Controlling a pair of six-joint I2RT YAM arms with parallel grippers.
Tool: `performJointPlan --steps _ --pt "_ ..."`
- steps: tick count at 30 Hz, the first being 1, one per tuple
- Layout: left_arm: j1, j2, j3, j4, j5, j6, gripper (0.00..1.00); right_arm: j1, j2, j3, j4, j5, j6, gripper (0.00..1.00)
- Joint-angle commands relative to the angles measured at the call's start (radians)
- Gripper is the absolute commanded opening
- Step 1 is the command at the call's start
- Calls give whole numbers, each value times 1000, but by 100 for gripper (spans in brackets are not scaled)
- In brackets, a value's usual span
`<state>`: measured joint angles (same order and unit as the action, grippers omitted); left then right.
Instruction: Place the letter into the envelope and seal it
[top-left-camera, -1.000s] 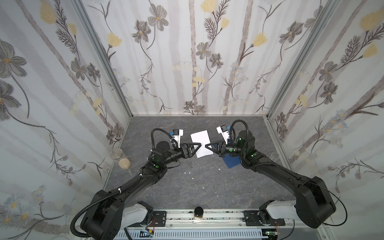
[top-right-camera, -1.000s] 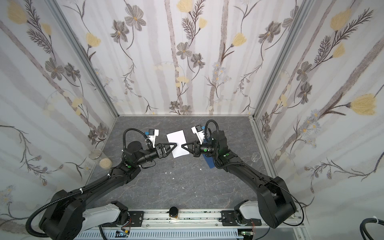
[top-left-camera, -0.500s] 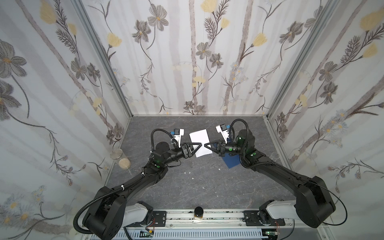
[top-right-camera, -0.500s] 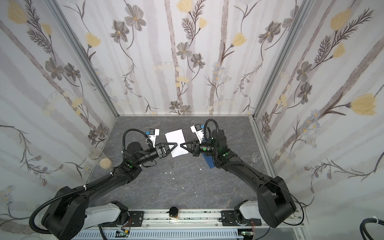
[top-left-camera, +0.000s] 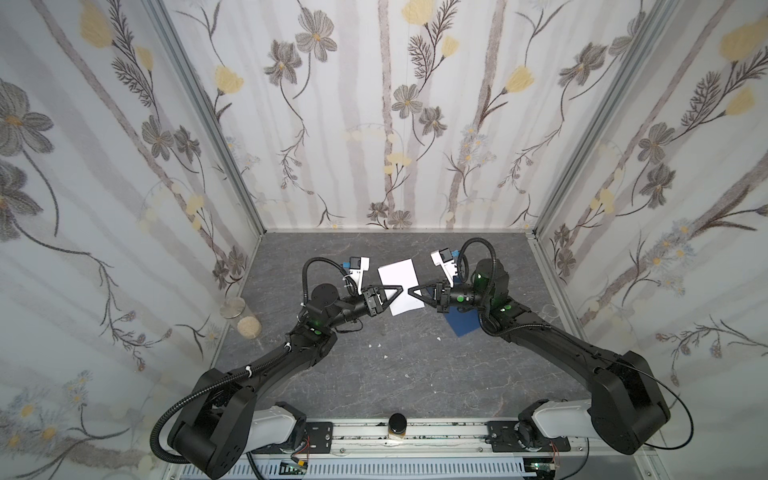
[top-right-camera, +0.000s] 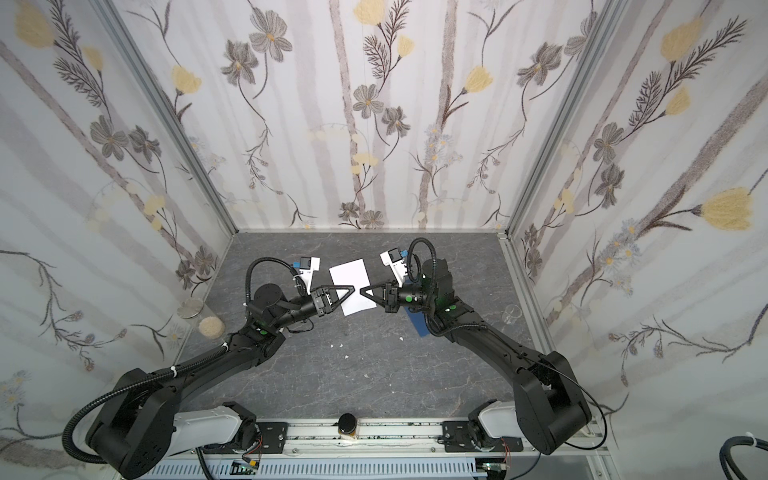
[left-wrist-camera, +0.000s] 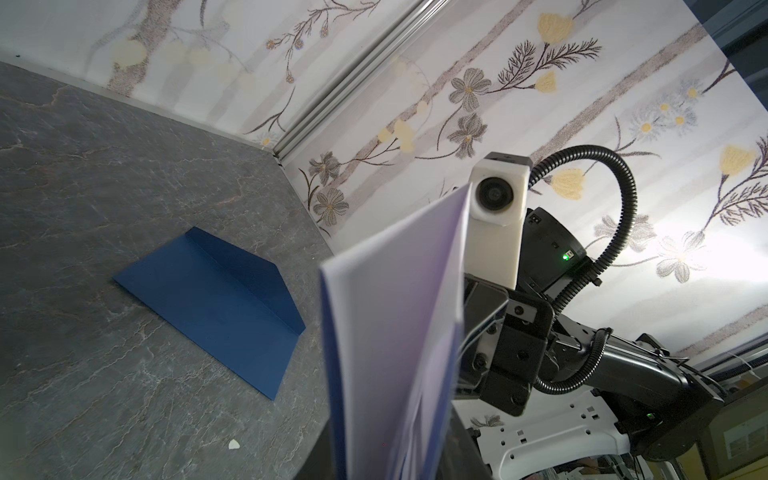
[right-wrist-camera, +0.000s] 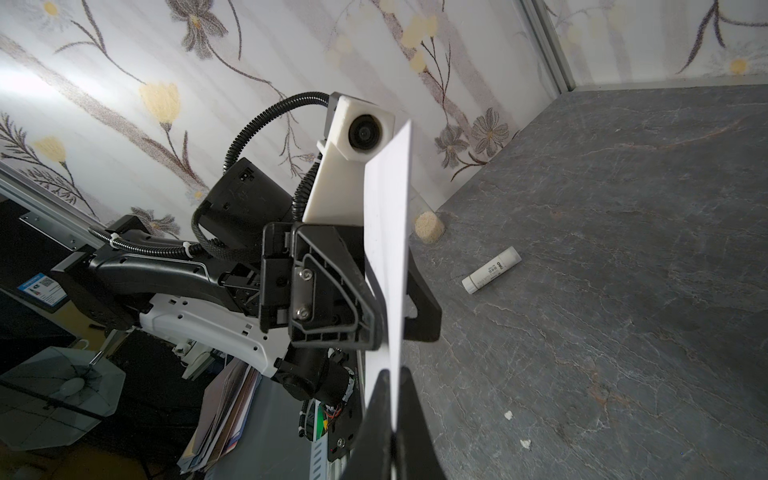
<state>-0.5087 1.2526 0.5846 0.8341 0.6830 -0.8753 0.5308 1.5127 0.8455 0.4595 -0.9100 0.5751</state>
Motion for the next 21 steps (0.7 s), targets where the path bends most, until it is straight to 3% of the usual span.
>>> performJointPlan --steps 1,6,11,16,21 --pt "-1 2 1 60 15 -16 16 2 6 6 48 -7 4 0" --pt "-1 1 0 63 16 -18 0 2 7 5 51 -2 5 0" --pt "-1 2 -2 63 16 -19 0 2 11 4 57 -4 5 2" --pt "-1 0 -3 63 23 -14 0 -14 3 -3 64 -22 -7 41" --pt "-1 2 -16 58 44 -2 0 -76 0 -11 123 -50 32 51"
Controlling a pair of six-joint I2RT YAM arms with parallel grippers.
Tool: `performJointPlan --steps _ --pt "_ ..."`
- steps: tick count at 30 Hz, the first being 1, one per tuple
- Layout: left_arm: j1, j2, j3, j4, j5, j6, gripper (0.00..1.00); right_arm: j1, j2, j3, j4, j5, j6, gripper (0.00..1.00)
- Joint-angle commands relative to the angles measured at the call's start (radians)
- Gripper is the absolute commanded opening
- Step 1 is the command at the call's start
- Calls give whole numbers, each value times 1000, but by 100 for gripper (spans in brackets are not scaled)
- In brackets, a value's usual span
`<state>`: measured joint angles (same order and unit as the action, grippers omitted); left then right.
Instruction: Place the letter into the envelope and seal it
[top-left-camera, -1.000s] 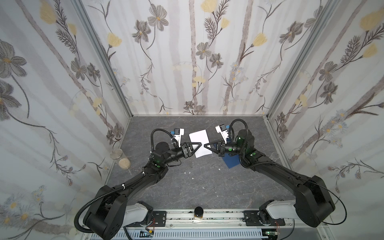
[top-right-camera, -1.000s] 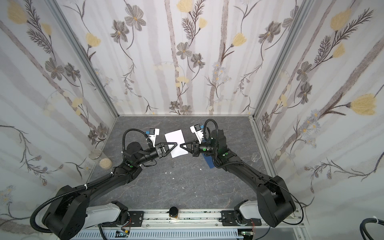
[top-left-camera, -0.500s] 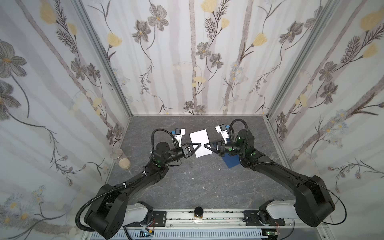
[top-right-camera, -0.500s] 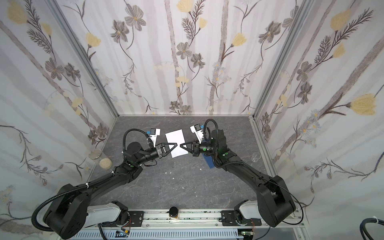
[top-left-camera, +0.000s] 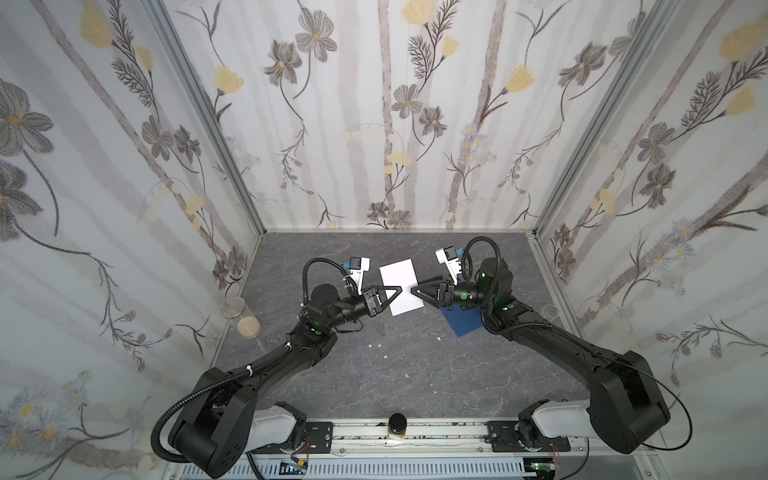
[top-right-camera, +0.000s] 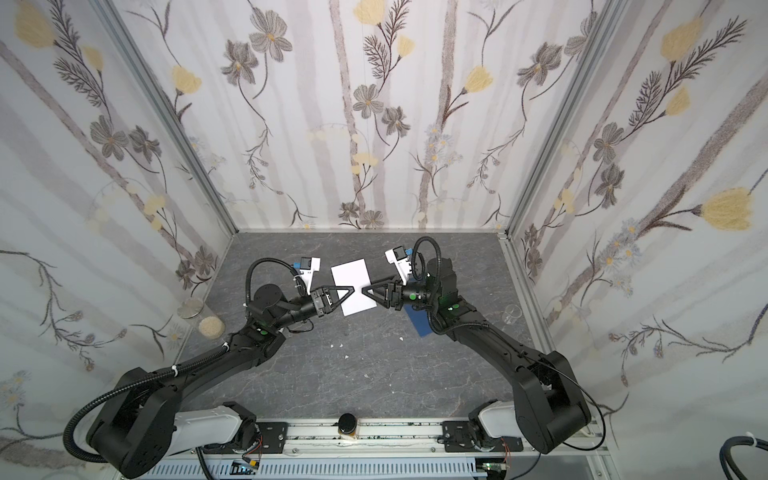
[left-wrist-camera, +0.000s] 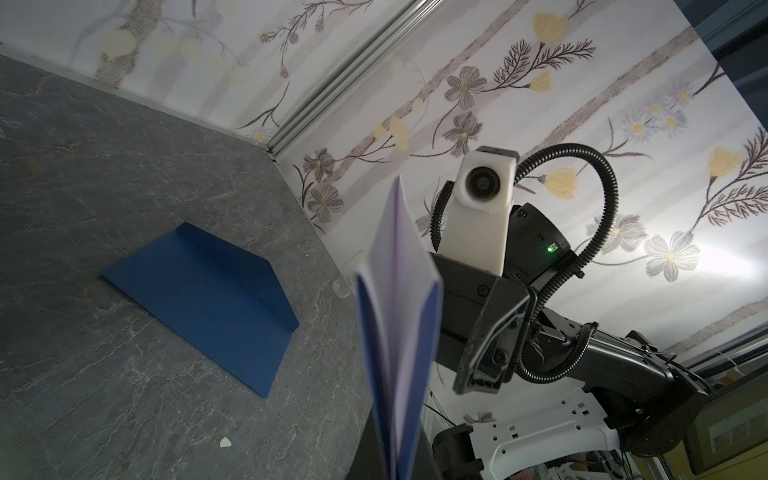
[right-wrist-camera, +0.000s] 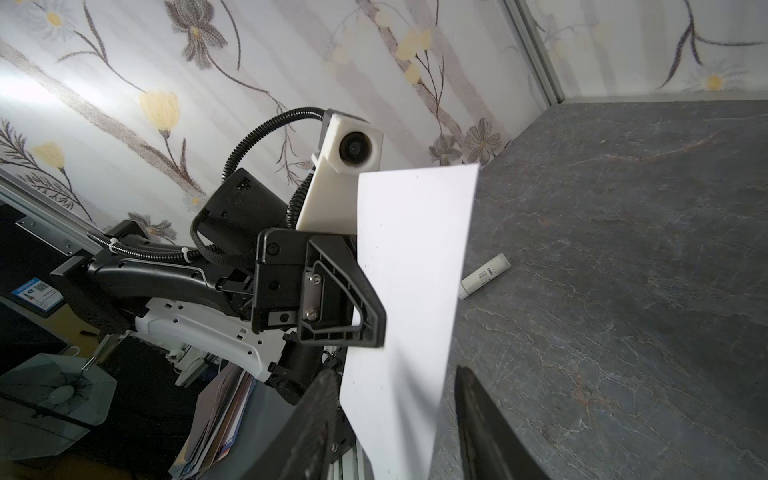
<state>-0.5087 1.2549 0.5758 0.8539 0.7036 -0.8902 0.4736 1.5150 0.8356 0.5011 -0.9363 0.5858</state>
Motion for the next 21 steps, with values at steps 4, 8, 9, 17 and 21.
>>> performJointPlan --steps 4,8,9,17,21 --pt "-5 0 -11 37 39 9 0 -46 19 24 102 -27 30 52" --pt "-11 -1 -8 37 42 10 0 -52 65 68 151 -45 62 52" --pt "-11 0 -7 37 41 10 0 -51 74 77 171 -49 74 52" --pt "-24 41 10 37 42 9 0 -51 146 124 262 -73 143 32" --pt "-25 47 16 37 40 11 0 -51 150 123 267 -78 151 0"
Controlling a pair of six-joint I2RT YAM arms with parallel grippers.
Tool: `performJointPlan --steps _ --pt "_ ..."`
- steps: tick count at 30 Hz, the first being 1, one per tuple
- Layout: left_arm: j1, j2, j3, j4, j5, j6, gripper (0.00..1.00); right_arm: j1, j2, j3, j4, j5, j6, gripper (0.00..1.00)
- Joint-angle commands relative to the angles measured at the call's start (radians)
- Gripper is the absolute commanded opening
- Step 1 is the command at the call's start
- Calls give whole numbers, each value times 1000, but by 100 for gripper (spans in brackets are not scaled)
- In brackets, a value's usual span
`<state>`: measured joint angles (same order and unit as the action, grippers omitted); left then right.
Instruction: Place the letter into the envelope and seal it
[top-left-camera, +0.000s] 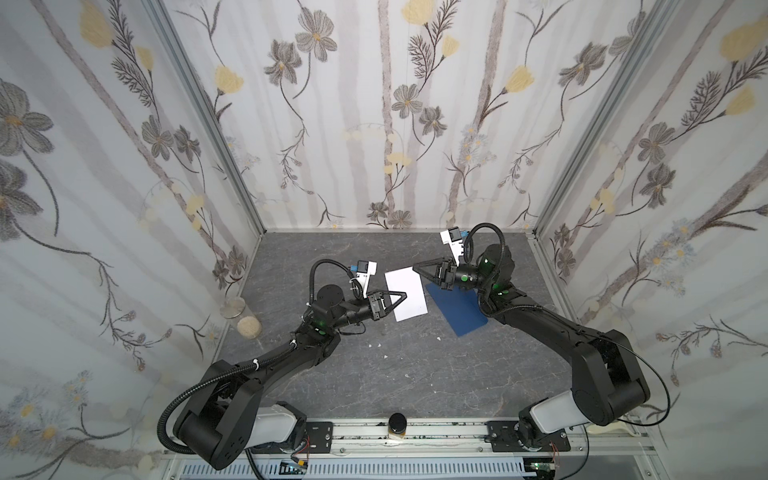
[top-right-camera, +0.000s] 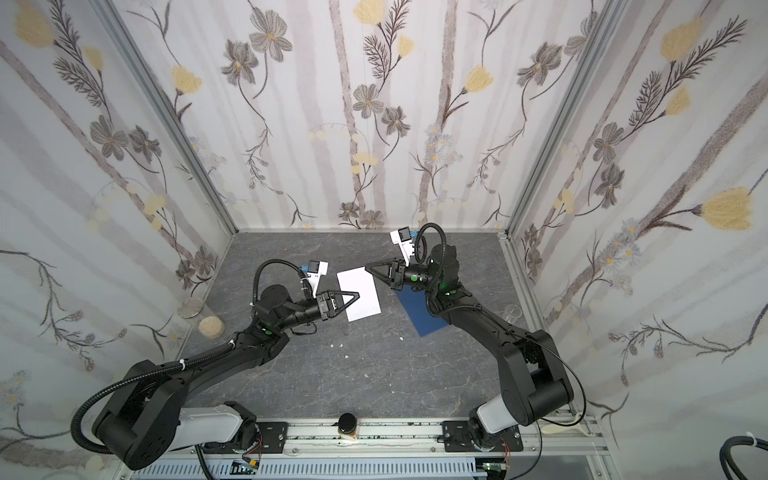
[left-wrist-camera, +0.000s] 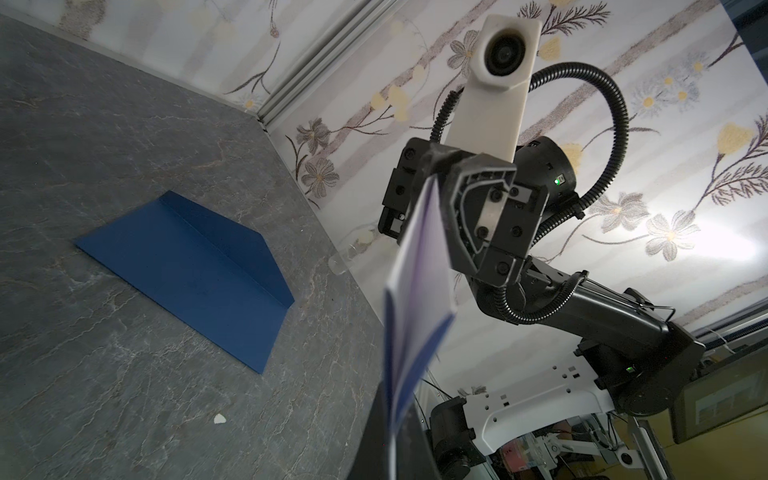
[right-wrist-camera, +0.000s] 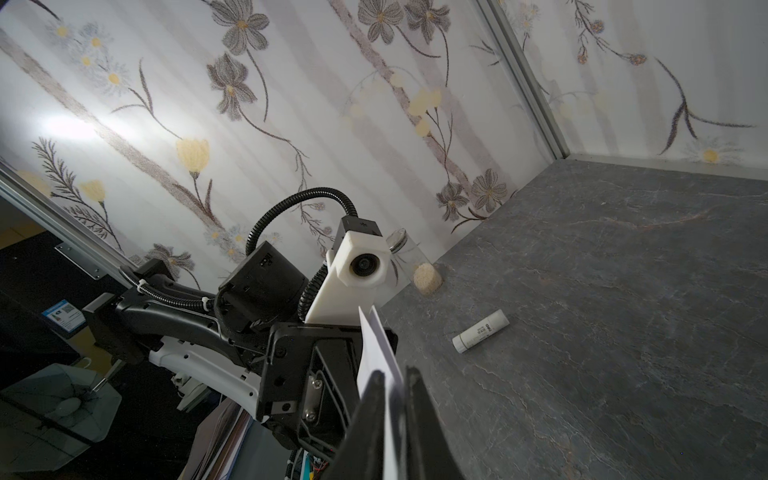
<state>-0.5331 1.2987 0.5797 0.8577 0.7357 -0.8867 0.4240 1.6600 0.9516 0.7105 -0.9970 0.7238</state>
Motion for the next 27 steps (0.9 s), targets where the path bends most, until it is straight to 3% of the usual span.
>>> performJointPlan --steps 1,4,6,8,12,14,15,17,21,24,27 --pt "-2 5 14 33 8 8 0 -2 3 5 59 -20 10 0" --pt "-1 8 16 33 7 8 0 -2 -3 1 52 -16 6 0" --pt "-1 8 17 33 4 8 0 -3 -7 -3 43 -12 -1 24" --pt "-1 8 19 33 4 8 0 -4 -12 -7 39 -11 -4 35" --pt "-1 5 20 33 8 8 0 -3 -18 -14 36 -5 -6 39" --pt "-1 6 19 33 7 8 0 -5 -20 -15 35 -1 -7 36" --pt "-1 6 17 33 7 8 0 -7 -20 -14 35 0 -7 28" --pt "-1 8 16 33 8 6 0 -8 -19 -9 31 0 -7 0" --pt "-1 6 14 33 11 5 0 -10 -16 0 20 3 -9 0" --pt "-1 5 16 33 4 6 0 -10 -18 0 13 2 -13 33" --pt "-1 5 20 33 3 8 0 -10 -26 -10 11 4 -15 38"
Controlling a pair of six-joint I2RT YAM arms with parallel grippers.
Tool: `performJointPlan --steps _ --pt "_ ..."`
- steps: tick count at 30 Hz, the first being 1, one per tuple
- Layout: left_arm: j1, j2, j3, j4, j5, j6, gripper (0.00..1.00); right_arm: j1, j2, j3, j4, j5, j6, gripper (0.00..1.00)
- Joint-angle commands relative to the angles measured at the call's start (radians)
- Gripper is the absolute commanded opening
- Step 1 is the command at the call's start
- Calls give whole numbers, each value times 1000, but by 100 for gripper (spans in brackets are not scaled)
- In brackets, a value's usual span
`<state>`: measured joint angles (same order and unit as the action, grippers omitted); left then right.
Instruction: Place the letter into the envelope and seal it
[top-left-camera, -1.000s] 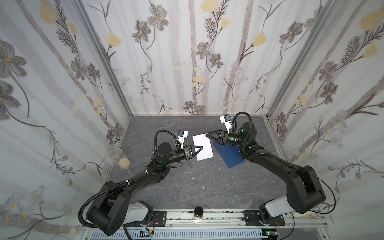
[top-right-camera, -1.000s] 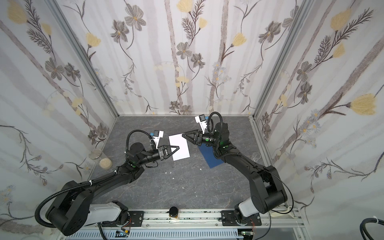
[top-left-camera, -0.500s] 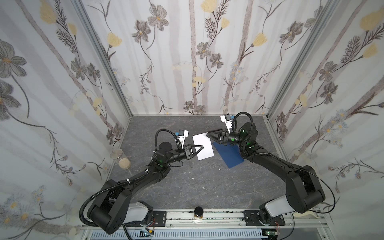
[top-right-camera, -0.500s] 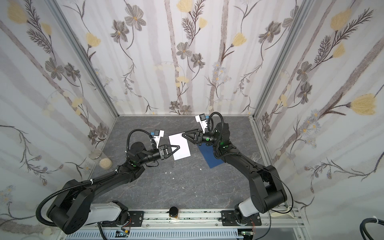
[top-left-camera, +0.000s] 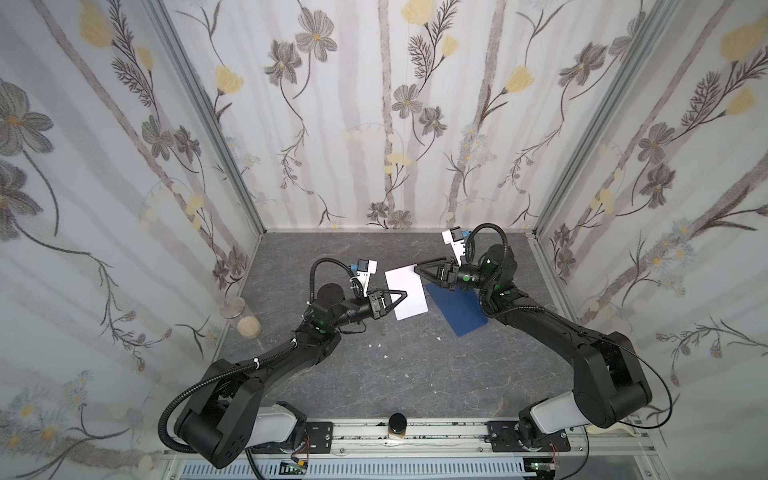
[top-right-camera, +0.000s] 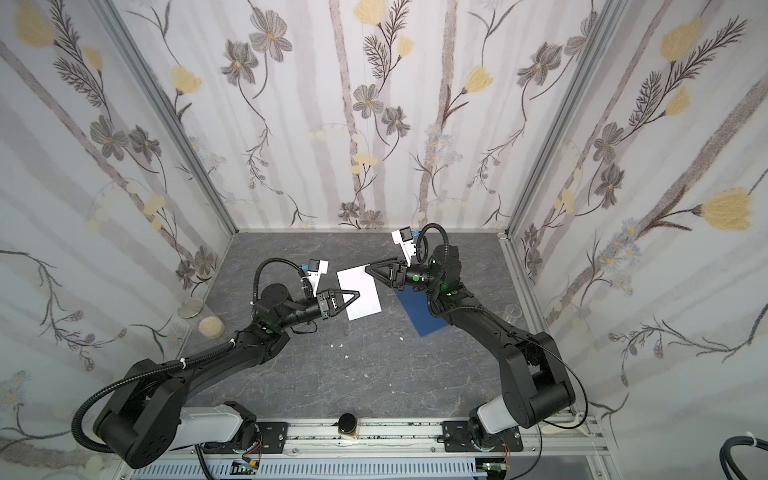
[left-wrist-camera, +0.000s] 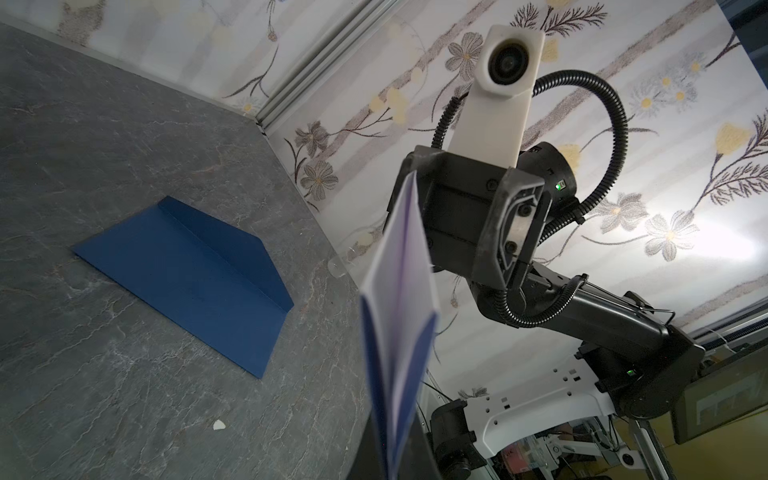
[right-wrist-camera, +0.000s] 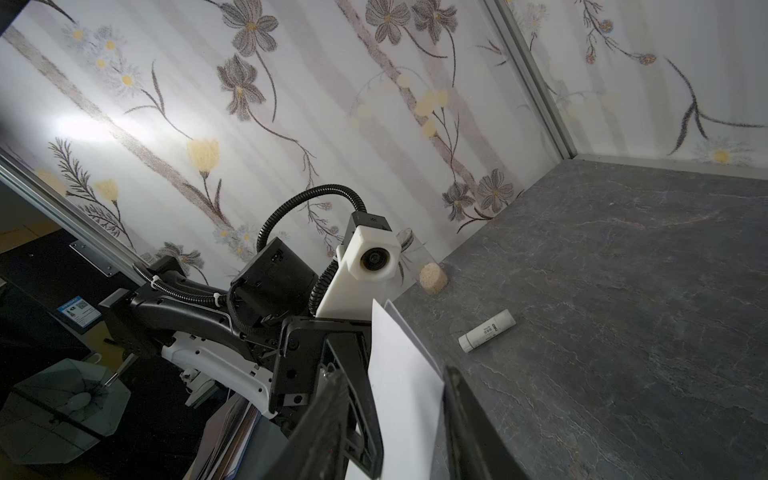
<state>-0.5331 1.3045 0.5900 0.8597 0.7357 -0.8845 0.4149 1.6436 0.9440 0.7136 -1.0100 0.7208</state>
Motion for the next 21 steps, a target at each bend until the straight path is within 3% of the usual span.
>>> performJointPlan --steps 1,3,5,7,9,10,11,13,16,17,19,21 --pt "-1 3 10 32 4 7 0 0 -13 -6 6 16 -13 38" --pt "-1 7 15 32 4 7 0 -1 -14 -11 3 18 -15 37" --pt "0 12 17 32 3 7 0 0 -13 -13 0 16 -17 29" --pt "-1 17 21 32 4 6 0 -1 -10 -13 -3 13 -16 3" --pt "-1 21 24 32 3 5 0 -1 -7 -11 -3 8 -17 0" --pt "-1 22 25 32 2 4 0 -1 -7 -11 -5 6 -16 4" --pt "-1 22 25 31 3 4 0 -1 -8 -14 -8 11 -17 19" --pt "-1 20 25 32 -2 4 0 2 -13 -21 -3 13 -18 38" --pt "-2 12 28 32 -10 5 0 5 -19 -29 -6 9 -19 41" --pt "-2 11 30 32 -11 6 0 8 -20 -32 -4 7 -21 36" --pt "-2 12 35 31 -10 7 0 13 -19 -36 -3 6 -23 4" --pt "-2 16 42 32 -6 3 0 15 -18 -36 -3 5 -21 0"
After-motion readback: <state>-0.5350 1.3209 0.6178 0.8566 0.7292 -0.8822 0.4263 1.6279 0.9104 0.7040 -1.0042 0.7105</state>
